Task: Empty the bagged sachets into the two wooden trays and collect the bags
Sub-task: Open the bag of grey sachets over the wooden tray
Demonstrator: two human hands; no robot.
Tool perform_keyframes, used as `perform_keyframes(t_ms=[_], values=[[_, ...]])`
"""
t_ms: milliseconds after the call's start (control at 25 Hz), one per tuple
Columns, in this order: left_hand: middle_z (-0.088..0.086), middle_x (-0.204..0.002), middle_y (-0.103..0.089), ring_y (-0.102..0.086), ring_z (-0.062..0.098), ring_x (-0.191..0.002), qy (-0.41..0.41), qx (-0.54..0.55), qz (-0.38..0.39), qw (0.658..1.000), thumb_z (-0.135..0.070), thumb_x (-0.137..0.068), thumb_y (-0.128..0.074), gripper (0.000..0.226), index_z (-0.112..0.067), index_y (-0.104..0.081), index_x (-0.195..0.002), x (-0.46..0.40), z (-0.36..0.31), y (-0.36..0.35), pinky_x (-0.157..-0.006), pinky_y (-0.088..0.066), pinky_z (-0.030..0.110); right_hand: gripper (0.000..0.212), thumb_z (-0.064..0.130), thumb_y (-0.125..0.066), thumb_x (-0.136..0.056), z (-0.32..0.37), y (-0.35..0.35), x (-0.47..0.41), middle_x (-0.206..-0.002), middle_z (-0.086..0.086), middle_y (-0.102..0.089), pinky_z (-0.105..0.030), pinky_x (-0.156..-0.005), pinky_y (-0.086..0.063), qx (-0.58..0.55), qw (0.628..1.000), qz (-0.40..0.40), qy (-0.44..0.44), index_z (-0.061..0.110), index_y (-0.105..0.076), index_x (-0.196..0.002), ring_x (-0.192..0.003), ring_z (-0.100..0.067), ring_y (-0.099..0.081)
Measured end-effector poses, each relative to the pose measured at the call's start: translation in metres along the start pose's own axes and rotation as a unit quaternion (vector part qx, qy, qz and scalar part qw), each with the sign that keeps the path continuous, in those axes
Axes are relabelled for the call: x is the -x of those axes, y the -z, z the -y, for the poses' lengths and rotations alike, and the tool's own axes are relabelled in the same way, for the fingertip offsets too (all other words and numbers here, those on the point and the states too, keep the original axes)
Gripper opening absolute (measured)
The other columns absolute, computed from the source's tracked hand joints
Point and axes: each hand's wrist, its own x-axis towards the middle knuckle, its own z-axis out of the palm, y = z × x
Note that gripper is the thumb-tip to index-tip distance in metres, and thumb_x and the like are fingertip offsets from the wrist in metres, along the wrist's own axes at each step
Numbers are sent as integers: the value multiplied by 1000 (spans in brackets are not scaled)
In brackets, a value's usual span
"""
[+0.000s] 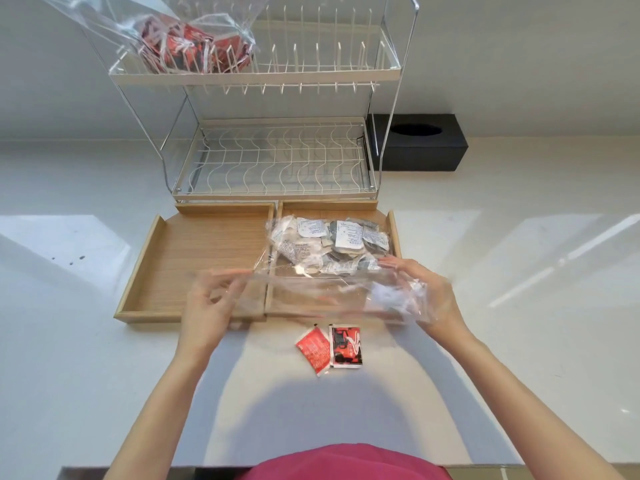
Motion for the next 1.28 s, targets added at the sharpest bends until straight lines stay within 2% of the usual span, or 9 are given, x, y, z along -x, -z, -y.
perform_keyframes(t_ms=[160,280,400,520,680,840,1080,1160,1280], values=[[20,-80,-57,-54,0,-56,82,-79,-48,992,-35,-81,-58,24,-17,-56,-66,-51,-3,11,-55,-38,16,32,28,-59,-70,27,14,-33,-87,22,-68,4,-68,-37,-4,992,-120,-34,16,-67,-99,-75,24,-54],[8,-63,-40,-42,6,-49,82,-21,-55,995,6,-89,-42,34,-13,-41,-60,-74,-25,10,-52,-29,16,17,17,-53,-78,55,31,-64,-42,23,-53,1,-54,-34,37,981,-187,-25,11,-66,-88,-52,16,-49],[-11,-55,-57,-49,-8,-46,-79,26,-54,995,9,-84,-48,20,-8,-53,-74,-81,-83,10,-49,-38,9,13,12,-54,-73,84,54,-85,-54,28,-56,-1,-58,-34,45,973,-226,23,14,-64,-81,-59,13,-51],[-7,-52,-52,-48,0,-43,-126,55,-76,988,-44,-74,-67,38,-7,-60,-82,-82,-117,18,-46,-39,13,23,8,-60,-82,106,70,-85,-60,21,-61,-11,-64,-43,-50,970,-238,27,28,-66,-73,-62,12,-57],[-12,-50,-48,-40,3,-45,-214,134,-16,967,-14,-94,-42,23,-24,-55,-77,-38,-138,18,-42,-34,16,26,30,-54,-83,128,66,-56,-51,5,-60,-16,-47,-45,-145,965,-217,25,18,-57,-60,-45,-6,-52],[-11,-46,-44,-35,4,-34,-125,106,10,987,-17,-94,-41,26,-27,-53,-74,-37,-96,7,-34,-27,13,33,18,-53,-89,100,47,-42,-44,4,-58,-17,-43,-44,-156,964,-202,-78,14,-58,-57,-42,-8,-49],[-12,-51,-56,-49,0,-40,-48,40,9,998,-16,-93,-43,15,-19,-55,-85,-61,-44,-22,-40,-38,13,29,31,-50,-90,45,17,-52,-68,-3,-65,-32,-66,-56,-121,960,-152,-201,22,-62,-66,-69,-20,-63],[-6,-75,-60,-58,-3,-60,-36,45,1,998,-21,-93,-41,18,-14,-52,-106,-64,-41,-28,-58,-49,14,27,42,-45,-90,36,11,-52,-87,0,-68,-49,-88,-51,-117,963,-136,-201,33,-65,-74,-91,-24,-64],[0,-121,-50,-51,2,-99,-27,47,31,998,-49,-86,-43,60,-15,-33,-134,-51,-34,-29,-92,-39,25,50,81,-38,-67,31,5,-30,-121,5,-59,-42,-107,-35,-144,965,-81,-202,53,-53,-105,-119,-17,-51]])
